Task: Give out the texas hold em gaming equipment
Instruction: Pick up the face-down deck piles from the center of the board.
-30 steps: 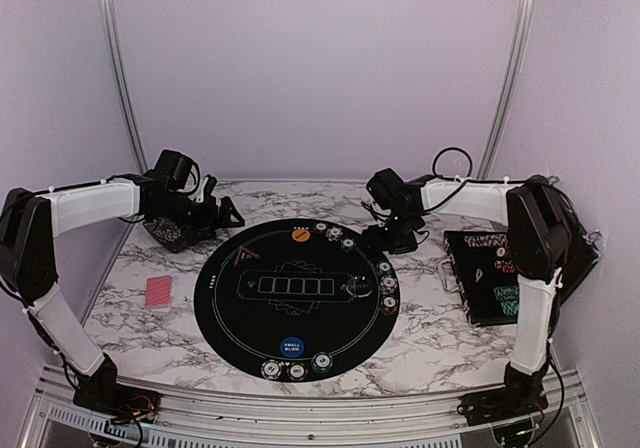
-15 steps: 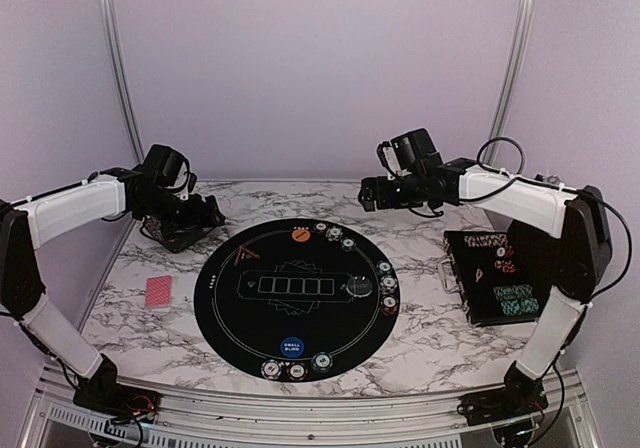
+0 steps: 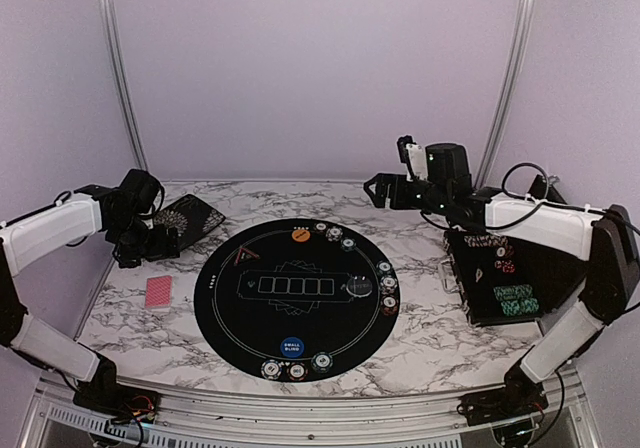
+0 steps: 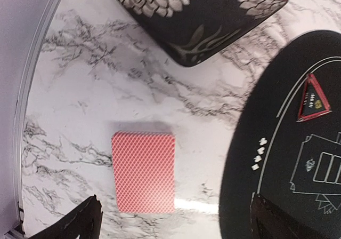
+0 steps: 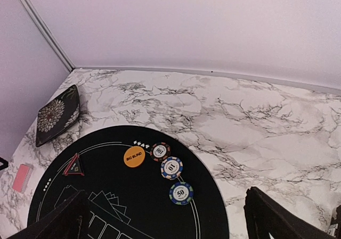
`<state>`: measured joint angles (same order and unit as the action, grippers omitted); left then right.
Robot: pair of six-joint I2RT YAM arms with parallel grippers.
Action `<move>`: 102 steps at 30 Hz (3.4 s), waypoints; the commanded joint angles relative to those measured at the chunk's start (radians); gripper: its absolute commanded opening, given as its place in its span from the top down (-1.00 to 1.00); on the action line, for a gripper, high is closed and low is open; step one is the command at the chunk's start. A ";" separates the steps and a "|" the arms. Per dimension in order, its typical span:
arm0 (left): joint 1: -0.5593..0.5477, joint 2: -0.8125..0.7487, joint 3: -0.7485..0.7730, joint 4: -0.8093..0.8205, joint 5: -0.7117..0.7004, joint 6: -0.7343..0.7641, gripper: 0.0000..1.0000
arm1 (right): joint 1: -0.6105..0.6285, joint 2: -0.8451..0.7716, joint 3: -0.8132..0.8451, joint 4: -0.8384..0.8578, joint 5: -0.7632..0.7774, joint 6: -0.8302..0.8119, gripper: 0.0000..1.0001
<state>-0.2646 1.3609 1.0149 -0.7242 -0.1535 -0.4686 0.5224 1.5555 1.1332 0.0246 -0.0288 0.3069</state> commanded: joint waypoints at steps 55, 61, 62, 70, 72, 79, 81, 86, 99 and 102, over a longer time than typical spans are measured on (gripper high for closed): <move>0.169 0.372 -0.040 -0.035 0.149 0.219 -0.50 | -0.081 -0.038 0.032 0.118 -0.336 -0.017 -0.97; 0.141 0.397 -0.033 -0.047 0.138 0.222 -0.24 | -0.079 -0.027 0.033 0.122 -0.347 -0.009 -0.97; 0.140 0.397 -0.033 -0.048 0.134 0.222 -0.20 | -0.080 -0.028 0.034 0.122 -0.349 -0.008 -0.97; 0.140 0.368 -0.022 -0.058 0.132 0.229 -0.01 | -0.080 -0.012 0.039 0.108 -0.356 0.001 -0.97; 0.139 0.359 -0.021 -0.062 0.130 0.230 0.00 | -0.079 -0.002 0.045 0.096 -0.357 0.005 -0.97; 0.136 0.334 -0.007 -0.081 0.127 0.233 0.00 | -0.079 0.035 0.071 0.066 -0.383 0.015 -0.96; 0.133 0.325 -0.003 -0.088 0.126 0.233 0.00 | -0.079 0.045 0.077 0.057 -0.393 0.020 -0.94; 0.122 0.312 0.011 -0.108 0.124 0.236 0.00 | -0.079 0.073 0.100 0.026 -0.408 0.027 -0.91; 0.072 0.269 0.040 -0.151 0.127 0.235 0.01 | -0.040 0.171 0.188 -0.078 -0.460 0.053 -0.77; 0.047 0.264 0.070 -0.174 0.123 0.236 0.01 | -0.027 0.194 0.210 -0.089 -0.473 0.067 -0.75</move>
<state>-0.1905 1.6650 1.0267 -0.8360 -0.0204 -0.2420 0.4728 1.7245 1.2816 -0.0242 -0.4702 0.3504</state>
